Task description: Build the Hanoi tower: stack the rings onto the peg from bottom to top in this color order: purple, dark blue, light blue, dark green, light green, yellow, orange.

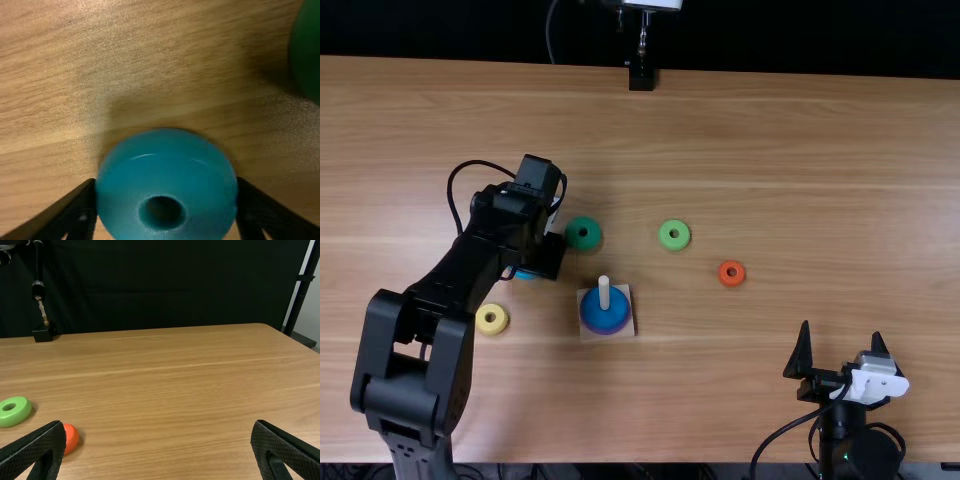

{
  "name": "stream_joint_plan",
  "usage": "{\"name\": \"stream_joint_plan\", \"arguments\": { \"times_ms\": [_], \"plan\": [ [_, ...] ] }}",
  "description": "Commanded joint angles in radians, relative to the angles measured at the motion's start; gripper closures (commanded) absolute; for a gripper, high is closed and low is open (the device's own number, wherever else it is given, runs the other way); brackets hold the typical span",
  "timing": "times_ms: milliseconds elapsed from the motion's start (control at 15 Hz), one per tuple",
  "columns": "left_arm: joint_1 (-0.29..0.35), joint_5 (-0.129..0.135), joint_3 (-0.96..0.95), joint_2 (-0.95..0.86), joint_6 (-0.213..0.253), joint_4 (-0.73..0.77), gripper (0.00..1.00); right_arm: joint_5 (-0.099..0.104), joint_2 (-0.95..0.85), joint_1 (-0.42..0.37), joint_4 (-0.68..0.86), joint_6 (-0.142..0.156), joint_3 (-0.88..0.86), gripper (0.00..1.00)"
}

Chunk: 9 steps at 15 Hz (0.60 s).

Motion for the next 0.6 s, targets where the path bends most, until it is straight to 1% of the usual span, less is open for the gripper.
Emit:
{"name": "stream_joint_plan", "arguments": {
  "times_ms": [0, 267, 400, 467, 533],
  "plan": [
    [0.017, -0.002, 0.021, 0.024, 0.001, -0.005, 1.00, 0.000, -0.012, -0.010, -0.029, 0.003, -0.012, 0.00],
    [0.021, -0.002, 0.073, -0.008, -0.006, -0.040, 1.00, 0.000, -0.012, -0.010, -0.029, 0.003, -0.012, 0.00],
    [0.018, -0.002, 0.087, -0.114, -0.008, -0.137, 1.00, 0.000, -0.012, -0.010, -0.029, 0.003, -0.012, 0.00],
    [0.017, 0.000, 0.107, -0.157, -0.017, -0.185, 1.00, -0.001, -0.012, -0.011, -0.029, 0.003, -0.012, 0.00],
    [0.014, 0.000, 0.126, -0.191, -0.054, -0.224, 1.00, -0.001, -0.012, -0.010, -0.029, 0.003, -0.012, 0.00]
  ]
}}
